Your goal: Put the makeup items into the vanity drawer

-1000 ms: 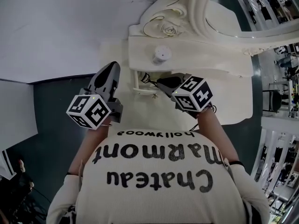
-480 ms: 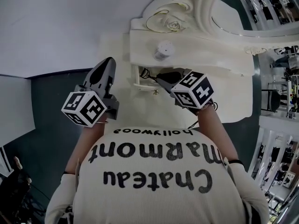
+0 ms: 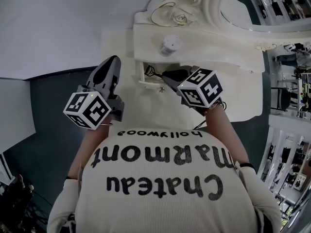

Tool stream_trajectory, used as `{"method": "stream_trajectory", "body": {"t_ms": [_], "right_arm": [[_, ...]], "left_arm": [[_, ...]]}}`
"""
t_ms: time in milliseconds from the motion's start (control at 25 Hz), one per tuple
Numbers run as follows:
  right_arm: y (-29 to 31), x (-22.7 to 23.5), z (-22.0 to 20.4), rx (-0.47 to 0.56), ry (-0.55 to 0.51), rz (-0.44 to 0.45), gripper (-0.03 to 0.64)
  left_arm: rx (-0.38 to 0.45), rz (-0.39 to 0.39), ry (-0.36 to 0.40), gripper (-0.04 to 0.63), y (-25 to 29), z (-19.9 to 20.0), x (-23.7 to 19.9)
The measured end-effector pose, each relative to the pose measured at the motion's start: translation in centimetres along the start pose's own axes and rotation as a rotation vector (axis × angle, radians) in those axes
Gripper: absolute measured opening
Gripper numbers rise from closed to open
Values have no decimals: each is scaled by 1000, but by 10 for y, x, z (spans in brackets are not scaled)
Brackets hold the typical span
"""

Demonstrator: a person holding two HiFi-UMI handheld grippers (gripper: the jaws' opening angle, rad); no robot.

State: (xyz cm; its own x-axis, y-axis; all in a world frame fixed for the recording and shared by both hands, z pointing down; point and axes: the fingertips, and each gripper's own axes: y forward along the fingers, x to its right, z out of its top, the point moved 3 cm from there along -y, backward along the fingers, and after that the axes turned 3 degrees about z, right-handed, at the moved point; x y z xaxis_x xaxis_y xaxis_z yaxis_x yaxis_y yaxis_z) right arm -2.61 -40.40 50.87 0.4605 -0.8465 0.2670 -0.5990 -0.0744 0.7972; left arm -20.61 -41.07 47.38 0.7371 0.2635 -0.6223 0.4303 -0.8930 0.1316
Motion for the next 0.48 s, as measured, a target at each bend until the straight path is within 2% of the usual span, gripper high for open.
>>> {"method": "stream_trajectory", "body": {"t_ms": [480], "right_arm": [[5,-2,-2,-31,2,-31,37]], "left_arm": [[-5,9,-3,8,-12,1,-2]]}}
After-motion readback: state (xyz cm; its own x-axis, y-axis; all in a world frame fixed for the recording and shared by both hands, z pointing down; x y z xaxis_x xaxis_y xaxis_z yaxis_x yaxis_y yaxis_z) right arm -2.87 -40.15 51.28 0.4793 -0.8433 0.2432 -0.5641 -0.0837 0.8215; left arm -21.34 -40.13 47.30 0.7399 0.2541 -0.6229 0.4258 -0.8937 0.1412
